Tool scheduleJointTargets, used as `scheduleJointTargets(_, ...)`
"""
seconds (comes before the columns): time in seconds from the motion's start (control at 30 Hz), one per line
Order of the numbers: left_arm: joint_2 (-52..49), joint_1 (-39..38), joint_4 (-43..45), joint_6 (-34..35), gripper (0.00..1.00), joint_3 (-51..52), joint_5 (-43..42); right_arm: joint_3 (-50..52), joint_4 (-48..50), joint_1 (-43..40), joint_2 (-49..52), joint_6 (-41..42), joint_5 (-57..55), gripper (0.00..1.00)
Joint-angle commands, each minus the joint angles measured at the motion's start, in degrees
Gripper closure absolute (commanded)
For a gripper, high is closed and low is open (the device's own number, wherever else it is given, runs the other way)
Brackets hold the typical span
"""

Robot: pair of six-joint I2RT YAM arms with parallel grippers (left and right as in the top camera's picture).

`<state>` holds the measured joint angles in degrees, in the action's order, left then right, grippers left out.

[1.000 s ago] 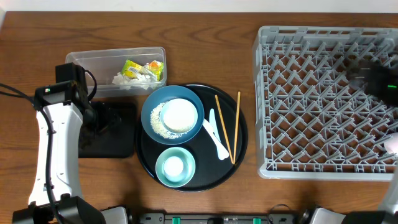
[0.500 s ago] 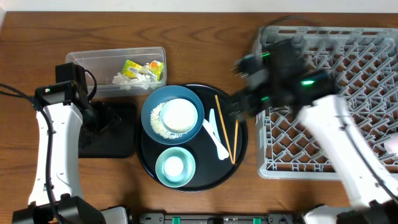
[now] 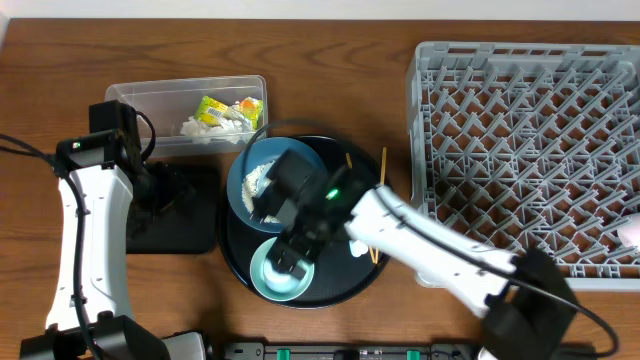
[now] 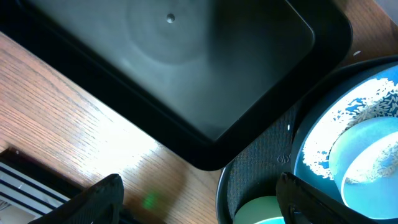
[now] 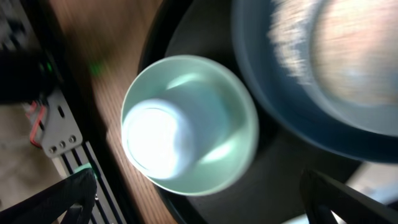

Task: Sort waste into correct bins and load items into the dishwasher rack
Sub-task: 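Reach right gripper to the light-green cup and grasp it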

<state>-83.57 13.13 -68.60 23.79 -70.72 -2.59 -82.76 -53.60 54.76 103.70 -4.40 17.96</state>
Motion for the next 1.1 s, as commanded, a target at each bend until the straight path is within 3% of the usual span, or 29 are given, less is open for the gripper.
scheduleJointTargets(0.0, 0.2, 0.3, -0.1, 0.3, 0.20, 0.3, 0.7, 0.3, 0.1, 2.8, 2.0, 0.8, -3.1, 0.01)
scheduleJointTargets(0.67, 0.2, 0.3, -0.1, 0.3, 0.20, 0.3, 0.7, 0.4, 4.0, 8.8, 8.6, 8.1, -9.6, 0.01)
scheduleJointTargets(0.77, 0.2, 0.3, -0.1, 0.3, 0.20, 0.3, 0.7, 0.4, 4.0, 8.7, 8.6, 8.2, -9.6, 0.11)
scheduleJointTargets(0.87, 0.2, 0.3, -0.1, 0.3, 0.20, 0.3, 0.7, 0.4, 3.9, 8.7, 8.6, 8.2, -9.6, 0.27)
scheduleJointTargets(1.07, 0.2, 0.2, -0.1, 0.3, 0.20, 0.3, 0.7, 0.3, 3.7, 8.6, 8.4, 8.3, -9.6, 0.40)
